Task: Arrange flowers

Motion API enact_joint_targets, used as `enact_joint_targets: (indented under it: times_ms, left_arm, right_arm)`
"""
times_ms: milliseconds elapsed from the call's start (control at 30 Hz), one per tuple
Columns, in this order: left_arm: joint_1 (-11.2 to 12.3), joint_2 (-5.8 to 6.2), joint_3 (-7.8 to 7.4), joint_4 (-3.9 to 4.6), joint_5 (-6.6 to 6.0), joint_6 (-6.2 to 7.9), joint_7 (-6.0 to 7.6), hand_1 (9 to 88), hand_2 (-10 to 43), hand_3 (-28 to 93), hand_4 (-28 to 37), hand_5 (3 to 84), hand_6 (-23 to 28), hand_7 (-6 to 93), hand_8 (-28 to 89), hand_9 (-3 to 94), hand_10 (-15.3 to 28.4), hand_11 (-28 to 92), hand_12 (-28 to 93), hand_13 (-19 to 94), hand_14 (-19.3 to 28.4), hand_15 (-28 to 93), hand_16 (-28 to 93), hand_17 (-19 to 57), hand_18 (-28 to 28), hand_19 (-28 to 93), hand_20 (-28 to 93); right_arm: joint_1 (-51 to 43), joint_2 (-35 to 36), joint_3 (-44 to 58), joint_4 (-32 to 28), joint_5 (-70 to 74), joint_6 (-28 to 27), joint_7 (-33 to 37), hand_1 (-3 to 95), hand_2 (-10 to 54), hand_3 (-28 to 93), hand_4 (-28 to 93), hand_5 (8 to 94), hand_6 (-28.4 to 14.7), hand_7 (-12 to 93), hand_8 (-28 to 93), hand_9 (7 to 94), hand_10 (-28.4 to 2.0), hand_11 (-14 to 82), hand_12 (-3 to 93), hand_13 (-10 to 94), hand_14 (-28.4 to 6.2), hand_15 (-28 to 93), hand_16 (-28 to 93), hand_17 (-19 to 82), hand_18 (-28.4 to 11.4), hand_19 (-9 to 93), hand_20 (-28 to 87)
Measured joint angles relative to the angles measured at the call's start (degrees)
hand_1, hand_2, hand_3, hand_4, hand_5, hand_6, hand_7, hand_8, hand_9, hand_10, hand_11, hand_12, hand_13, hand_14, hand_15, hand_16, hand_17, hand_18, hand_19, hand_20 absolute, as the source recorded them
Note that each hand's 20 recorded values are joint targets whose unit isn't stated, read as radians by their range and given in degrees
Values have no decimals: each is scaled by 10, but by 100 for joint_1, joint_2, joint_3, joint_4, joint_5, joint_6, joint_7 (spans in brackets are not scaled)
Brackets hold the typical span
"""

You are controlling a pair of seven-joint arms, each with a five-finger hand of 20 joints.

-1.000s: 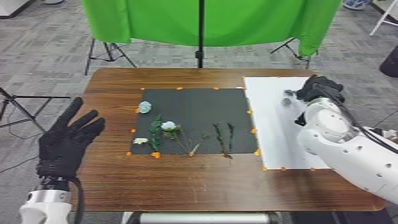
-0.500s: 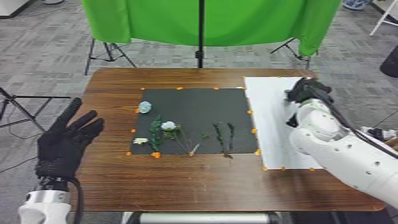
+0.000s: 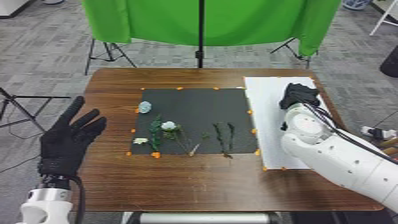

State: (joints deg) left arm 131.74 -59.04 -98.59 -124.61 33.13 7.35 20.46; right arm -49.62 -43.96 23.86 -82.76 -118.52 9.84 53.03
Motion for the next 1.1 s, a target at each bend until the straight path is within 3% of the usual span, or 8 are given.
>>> enact_joint_targets:
  times_ms: [233,433,700,1100]
  left_arm:
    - [10,76,21,0,-45,12,32,230,61,774,-283,318,46,129,-109,322,196,217,122,236,284,481,-65,-51,284,417,452]
    - [59,87,-13,-11,-52,34,43,230,61,775,-283,318,47,129,-109,321,196,218,122,236,284,482,-65,-50,284,418,453]
    - [64,71,-16,-11,-46,33,21,230,61,775,-283,318,47,131,-110,323,197,224,122,237,284,490,-66,-50,284,418,455]
    - [43,-41,-9,-10,13,9,-126,229,59,777,-283,320,48,133,-112,325,199,235,117,240,284,499,-71,-48,284,419,457]
  right_arm:
    - [-234,-30,170,-79,-210,345,-70,565,-95,641,-283,882,47,154,5,921,-57,141,361,690,-48,702,239,214,-226,803,518]
    - [-398,149,171,-795,-295,1053,-399,556,-95,662,-283,887,39,153,11,920,-65,160,365,690,-51,705,247,213,-226,808,518]
    - [-160,73,-226,-1931,-247,941,-1493,548,-95,672,-283,885,34,153,20,903,-68,191,355,683,-58,716,243,206,-227,808,520]
    - [-167,-644,-972,-1864,-705,697,-1741,530,-95,662,-283,849,43,149,3,863,-73,235,339,656,-71,740,210,189,-228,798,525]
